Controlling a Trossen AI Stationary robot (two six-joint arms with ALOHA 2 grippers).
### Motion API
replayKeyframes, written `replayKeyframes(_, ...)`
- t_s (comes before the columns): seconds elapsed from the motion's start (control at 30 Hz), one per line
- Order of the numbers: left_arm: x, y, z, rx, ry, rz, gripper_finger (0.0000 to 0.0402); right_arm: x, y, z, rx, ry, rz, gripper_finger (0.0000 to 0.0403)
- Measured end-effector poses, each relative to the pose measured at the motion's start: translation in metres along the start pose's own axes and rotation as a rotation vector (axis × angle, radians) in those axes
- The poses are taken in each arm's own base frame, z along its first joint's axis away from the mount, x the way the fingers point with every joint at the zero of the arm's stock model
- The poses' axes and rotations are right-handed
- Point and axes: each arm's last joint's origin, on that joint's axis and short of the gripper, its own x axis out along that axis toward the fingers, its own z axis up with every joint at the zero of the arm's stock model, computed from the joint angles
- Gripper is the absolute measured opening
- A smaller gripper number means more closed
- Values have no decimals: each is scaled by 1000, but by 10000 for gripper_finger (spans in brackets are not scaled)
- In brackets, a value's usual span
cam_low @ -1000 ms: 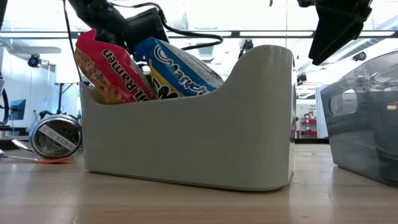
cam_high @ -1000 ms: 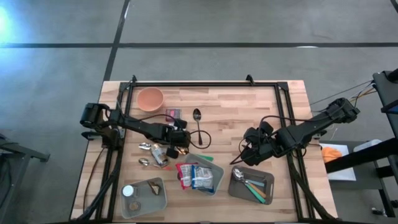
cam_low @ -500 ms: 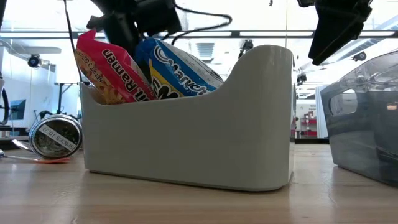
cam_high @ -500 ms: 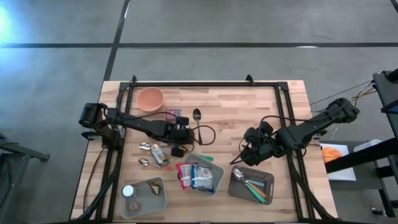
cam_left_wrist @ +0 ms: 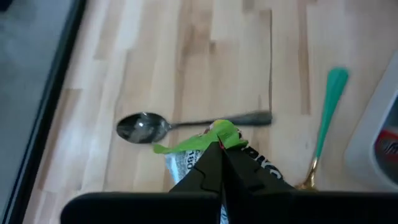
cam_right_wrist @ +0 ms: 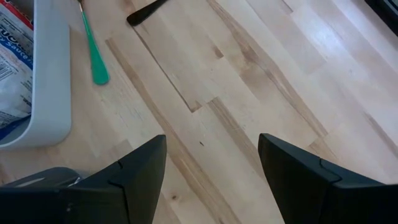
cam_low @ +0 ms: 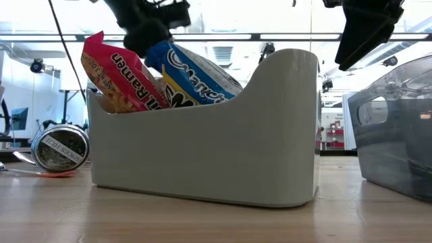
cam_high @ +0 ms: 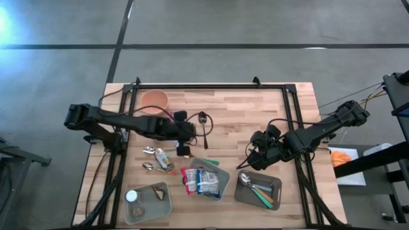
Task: Pick & Place Food Item
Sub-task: Put the green noodle pack into the right gray bin
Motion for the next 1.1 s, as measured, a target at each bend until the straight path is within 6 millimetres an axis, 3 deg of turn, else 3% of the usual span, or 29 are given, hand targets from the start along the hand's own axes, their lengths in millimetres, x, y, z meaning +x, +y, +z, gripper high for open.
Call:
replayKeyframes(0.33, -41, 14, 9, -275, -182, -22, 0, 0, 0, 0, 0, -1, 0, 253)
replayKeyframes(0.6, -69, 18, 31, -597, -441, -322, 0, 0, 1, 1, 12, -7, 5, 253)
replayKeyframes(0.8, -78, 7, 43, -673, -538, -503, 0, 0, 2, 2, 38, -20, 21, 253)
replayKeyframes(1.1, -87, -13, 47, -744, -549, -623, 0, -2, 4, 3, 161, -46, 31, 253)
